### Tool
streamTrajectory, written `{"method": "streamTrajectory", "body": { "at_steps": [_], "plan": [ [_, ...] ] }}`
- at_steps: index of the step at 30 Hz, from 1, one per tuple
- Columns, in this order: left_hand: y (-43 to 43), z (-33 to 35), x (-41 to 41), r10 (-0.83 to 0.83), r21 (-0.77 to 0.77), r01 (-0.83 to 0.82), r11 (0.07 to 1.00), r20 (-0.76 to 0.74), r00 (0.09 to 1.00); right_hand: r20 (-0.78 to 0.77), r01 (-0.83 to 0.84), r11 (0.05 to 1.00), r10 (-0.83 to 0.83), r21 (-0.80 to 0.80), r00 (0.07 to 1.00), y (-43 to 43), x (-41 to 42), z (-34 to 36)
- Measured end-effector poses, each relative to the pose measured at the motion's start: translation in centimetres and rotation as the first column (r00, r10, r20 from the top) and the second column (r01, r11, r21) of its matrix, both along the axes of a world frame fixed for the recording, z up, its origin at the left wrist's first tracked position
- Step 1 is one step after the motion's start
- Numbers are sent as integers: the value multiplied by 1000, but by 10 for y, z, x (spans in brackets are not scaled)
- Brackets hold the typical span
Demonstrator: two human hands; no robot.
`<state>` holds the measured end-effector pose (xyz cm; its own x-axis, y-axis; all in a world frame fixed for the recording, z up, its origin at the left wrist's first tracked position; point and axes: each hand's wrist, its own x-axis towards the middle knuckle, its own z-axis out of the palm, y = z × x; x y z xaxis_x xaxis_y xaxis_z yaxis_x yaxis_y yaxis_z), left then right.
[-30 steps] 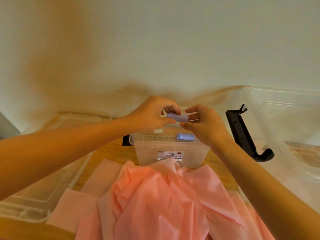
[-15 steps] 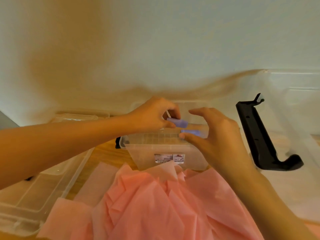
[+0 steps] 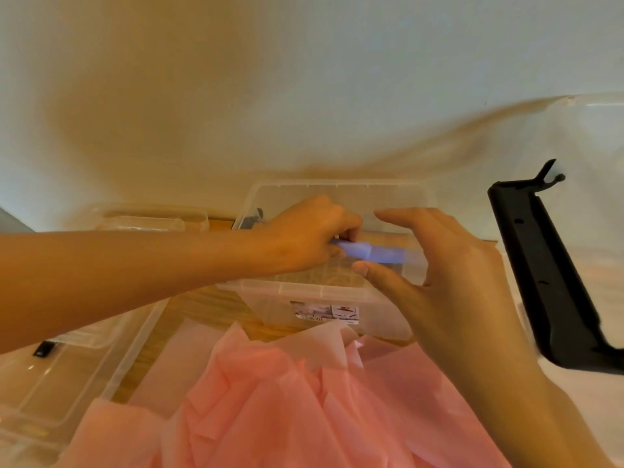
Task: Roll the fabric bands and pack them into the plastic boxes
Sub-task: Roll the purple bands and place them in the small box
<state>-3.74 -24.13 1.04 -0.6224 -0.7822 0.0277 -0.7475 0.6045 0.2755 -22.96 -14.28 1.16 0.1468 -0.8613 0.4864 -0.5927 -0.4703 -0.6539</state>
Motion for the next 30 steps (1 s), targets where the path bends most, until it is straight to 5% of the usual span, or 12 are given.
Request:
{"method": "streamTrajectory", "body": {
  "at_steps": [7,25,30],
  "plan": [
    [-3,-10,3,-11,111,7,994,31,999,10,0,1000,0,30,1000,0,-1,-1],
    [-4,-13,2,-77,-8,78,997,72,994,-4,-11,999,11,37,1000,-2,-1,0],
    [-3,-12,1,-106,-162,150,975,254,961,9,-7,1000,7,-13,1000,-5,1,-2]
  ]
}}
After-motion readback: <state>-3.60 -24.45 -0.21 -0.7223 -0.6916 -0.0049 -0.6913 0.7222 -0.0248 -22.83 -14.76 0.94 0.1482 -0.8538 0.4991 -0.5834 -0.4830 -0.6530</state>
